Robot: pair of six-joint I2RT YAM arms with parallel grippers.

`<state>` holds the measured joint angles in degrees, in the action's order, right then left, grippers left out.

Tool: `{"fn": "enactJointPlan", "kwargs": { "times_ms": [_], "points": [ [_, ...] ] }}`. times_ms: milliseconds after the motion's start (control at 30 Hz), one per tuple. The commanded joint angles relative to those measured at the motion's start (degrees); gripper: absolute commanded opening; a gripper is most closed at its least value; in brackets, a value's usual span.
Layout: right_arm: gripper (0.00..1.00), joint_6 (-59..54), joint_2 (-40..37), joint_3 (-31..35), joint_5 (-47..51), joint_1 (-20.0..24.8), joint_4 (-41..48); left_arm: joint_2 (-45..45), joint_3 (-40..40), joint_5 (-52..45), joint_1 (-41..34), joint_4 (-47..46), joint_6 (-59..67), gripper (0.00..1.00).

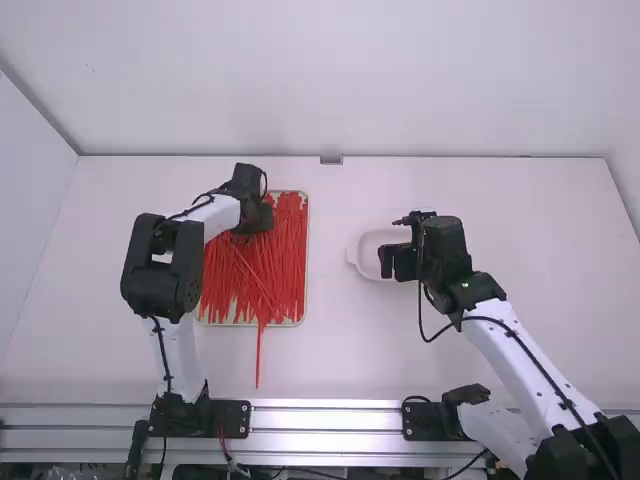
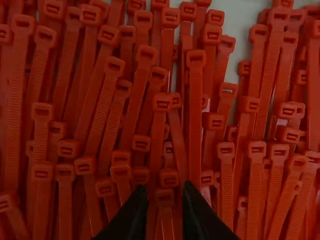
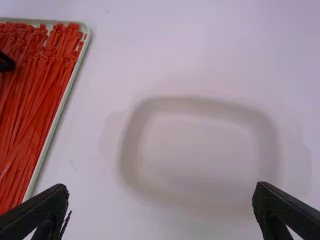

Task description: Fasten the cable tie

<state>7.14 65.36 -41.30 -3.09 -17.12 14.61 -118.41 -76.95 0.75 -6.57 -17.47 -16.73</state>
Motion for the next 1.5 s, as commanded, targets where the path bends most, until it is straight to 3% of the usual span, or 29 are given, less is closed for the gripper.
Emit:
{"fn": "enactJointPlan", "kwargs": {
  "times_ms": [0,767,1467],
  "points": [
    [0.98,-0.04,0.22,-1.92,0.13,-0.17,0.24,-0.66,0.44,0.83,0.24,-0.26,-0.2,0.19],
    [0.98,-0.04,0.22,-1.92,0.11,-0.17,0.24,-0.66,1.55,0.81,0.24,1.46,-0.61,0.16],
    [0.98,-0.04,0.22,-1.92,0.15,-0.17,0.26,-0.63,-3.02,0.85,0.24,-2.58,-0.85,0.05]
  ]
}}
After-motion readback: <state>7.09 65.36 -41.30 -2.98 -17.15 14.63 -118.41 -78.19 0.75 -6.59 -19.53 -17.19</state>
